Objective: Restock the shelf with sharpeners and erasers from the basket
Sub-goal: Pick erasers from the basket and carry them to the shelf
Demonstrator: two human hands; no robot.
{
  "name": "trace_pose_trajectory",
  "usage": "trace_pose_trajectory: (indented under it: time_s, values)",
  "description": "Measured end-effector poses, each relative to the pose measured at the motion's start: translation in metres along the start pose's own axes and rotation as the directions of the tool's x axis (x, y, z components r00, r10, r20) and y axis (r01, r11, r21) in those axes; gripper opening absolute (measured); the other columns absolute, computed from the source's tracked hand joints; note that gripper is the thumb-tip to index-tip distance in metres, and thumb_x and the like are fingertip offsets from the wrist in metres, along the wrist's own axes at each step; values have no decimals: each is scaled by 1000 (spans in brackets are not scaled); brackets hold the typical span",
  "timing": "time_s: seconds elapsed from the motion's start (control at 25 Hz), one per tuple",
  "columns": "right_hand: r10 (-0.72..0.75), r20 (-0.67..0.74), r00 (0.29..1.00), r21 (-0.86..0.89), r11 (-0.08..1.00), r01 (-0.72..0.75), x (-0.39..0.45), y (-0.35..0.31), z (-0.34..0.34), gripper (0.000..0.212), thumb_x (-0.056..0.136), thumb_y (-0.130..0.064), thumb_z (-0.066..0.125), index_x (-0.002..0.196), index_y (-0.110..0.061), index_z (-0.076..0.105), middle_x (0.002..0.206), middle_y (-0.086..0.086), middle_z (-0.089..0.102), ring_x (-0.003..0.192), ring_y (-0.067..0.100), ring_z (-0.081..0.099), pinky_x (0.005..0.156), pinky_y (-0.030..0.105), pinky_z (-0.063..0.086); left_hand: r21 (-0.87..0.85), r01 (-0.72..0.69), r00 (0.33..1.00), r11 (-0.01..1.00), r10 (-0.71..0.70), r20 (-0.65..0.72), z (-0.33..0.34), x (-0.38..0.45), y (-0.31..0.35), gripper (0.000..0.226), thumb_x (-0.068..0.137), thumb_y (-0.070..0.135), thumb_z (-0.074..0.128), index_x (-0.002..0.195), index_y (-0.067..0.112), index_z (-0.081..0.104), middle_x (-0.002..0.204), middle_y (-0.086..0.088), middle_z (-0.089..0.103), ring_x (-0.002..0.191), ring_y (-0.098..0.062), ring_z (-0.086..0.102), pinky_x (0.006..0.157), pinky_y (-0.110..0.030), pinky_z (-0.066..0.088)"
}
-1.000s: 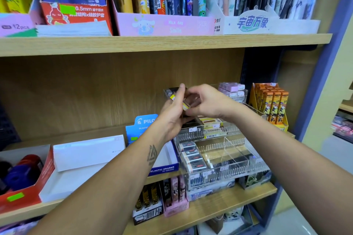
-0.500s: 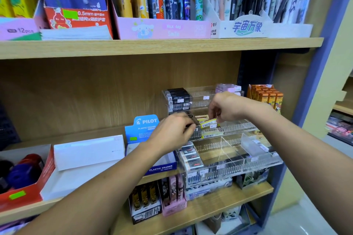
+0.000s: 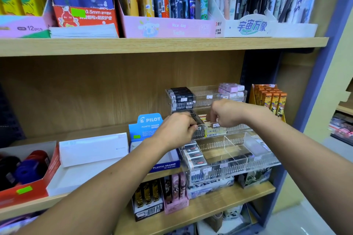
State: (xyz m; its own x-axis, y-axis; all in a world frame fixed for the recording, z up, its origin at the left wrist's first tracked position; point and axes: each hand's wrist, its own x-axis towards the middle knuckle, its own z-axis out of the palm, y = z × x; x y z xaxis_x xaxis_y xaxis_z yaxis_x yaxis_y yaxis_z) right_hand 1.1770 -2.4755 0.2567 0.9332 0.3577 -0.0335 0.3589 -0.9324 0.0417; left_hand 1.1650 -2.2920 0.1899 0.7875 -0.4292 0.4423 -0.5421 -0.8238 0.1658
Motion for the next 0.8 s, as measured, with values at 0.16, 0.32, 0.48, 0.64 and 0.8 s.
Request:
trace_pose_trajectory:
  time_s: [0.16,0.32,0.48,0.64,0.8]
  values:
    - [40,-23,999,19,999,-40,-5,-6,2,35,88,6,48,109,-12,71,118,9,65,107,26,60,87,31,51,11,12,998,1000,-13,56,-2,0,2,29,99,30,51,112,16,73,111,1,65,101,-22,62,88,-42,53]
    - [71,-282,957,164,986,-25,-20,-30,0,44,81,7,51,107,-20,74,112,5,69,98,22,65,84,34,56,-1,-21,1000,1000,21,16,-24,-13,6,30,92,15,50,116,16,67,115,0,64,106,-21,59,89,-39,51]
    - [5,-452,892,369,911,182,-58,-99,16,41,75,-4,49,93,-30,75,92,-4,74,90,19,67,82,36,57,-130,121,970,984,-145,-193,-48,-77,9,16,82,3,49,86,14,59,89,-3,62,90,-27,59,73,-37,47]
    - [-190,-115,975,340,915,219,-85,-171,79,34,77,-15,51,94,-34,74,94,-3,74,87,19,66,74,31,56,-230,291,954,929,-264,139,-33,-192,-7,18,77,2,55,74,19,59,72,-4,67,74,-22,63,60,-31,42]
    - [-334,359,872,256,933,252,-88,-219,192,33,84,-8,55,105,-24,75,101,0,74,89,19,68,75,29,57,-43,387,689,921,-258,678,36,-287,-32,28,81,2,56,101,14,71,84,1,71,78,-18,67,60,-21,44]
